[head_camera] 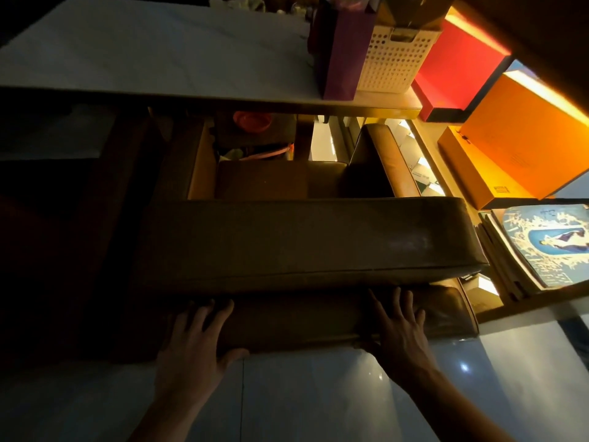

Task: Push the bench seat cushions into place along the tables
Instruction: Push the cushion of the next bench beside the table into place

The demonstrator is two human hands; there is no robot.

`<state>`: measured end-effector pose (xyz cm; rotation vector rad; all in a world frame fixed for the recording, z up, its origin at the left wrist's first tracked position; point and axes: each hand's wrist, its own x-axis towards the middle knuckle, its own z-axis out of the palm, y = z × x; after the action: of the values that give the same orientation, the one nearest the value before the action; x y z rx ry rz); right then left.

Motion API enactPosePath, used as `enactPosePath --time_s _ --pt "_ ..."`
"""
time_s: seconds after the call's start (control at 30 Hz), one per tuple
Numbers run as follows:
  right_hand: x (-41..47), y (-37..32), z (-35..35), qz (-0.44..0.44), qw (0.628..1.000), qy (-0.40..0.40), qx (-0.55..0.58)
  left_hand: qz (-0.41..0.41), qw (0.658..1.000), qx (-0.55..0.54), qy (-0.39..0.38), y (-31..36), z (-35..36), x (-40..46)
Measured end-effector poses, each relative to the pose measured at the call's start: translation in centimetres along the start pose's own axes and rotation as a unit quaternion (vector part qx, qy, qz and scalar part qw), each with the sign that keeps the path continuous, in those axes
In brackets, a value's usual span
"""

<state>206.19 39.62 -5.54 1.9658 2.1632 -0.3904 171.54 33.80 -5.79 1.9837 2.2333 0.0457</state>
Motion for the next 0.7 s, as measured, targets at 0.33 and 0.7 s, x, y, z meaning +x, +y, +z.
enactPosePath --time_s 0.33,0.7 --pt "3.4 1.7 -1.5 -0.001 0.998 0.049 -0.03 0.006 0.999 -0.024 0.034 2.2 0.2 2.9" --pt "2.9 1.4 -1.5 0.001 0.998 0.052 -0.027 0.0 0.999 -0.028 0.026 2.5 0.4 2.9"
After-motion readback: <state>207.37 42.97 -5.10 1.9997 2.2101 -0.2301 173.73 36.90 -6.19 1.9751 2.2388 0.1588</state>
